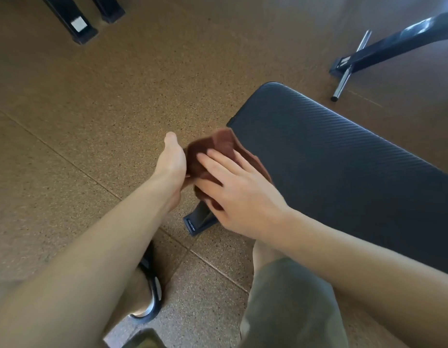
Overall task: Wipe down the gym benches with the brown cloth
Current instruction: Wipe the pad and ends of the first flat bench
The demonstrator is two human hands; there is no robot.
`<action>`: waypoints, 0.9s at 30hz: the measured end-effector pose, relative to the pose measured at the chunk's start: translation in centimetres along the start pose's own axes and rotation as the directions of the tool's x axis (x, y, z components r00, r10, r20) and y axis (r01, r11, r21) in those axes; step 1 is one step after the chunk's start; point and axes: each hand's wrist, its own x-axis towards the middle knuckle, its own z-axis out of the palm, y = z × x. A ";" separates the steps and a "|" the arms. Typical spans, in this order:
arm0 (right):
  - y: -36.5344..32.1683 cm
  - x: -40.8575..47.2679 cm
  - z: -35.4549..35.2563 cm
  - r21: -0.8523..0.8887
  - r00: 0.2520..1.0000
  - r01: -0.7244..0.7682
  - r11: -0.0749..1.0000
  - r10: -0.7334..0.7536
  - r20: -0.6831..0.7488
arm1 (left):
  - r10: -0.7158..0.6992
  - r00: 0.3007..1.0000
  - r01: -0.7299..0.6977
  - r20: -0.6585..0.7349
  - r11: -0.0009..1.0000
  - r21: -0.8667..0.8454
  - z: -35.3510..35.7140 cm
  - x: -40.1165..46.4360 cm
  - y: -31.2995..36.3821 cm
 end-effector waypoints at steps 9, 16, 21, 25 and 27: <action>0.8 -12.1 -1.7 -0.091 0.996 -0.044 0.995 0.050 0.074 | 0.072 0.991 -0.068 -0.116 0.997 0.037 2.6 -1.4 -0.8; 1.4 -5.3 -0.7 0.102 0.999 -0.024 0.994 0.021 0.031 | 0.070 0.990 -0.060 -0.126 0.995 0.082 2.4 -0.9 -1.1; 3.5 -1.4 -0.8 0.280 0.992 0.020 0.960 0.017 -0.128 | 0.032 0.994 -0.026 -0.100 0.997 0.067 1.8 -0.2 -0.8; 9.0 -1.8 -1.6 0.320 0.860 -0.381 0.867 0.459 -0.221 | 0.070 0.989 -0.051 -0.128 0.988 0.144 1.7 0.4 -0.6; 11.6 -3.7 -2.1 0.334 0.687 -0.612 0.717 0.691 -0.225 | 0.062 0.992 -0.038 -0.109 0.976 0.212 1.9 0.0 0.2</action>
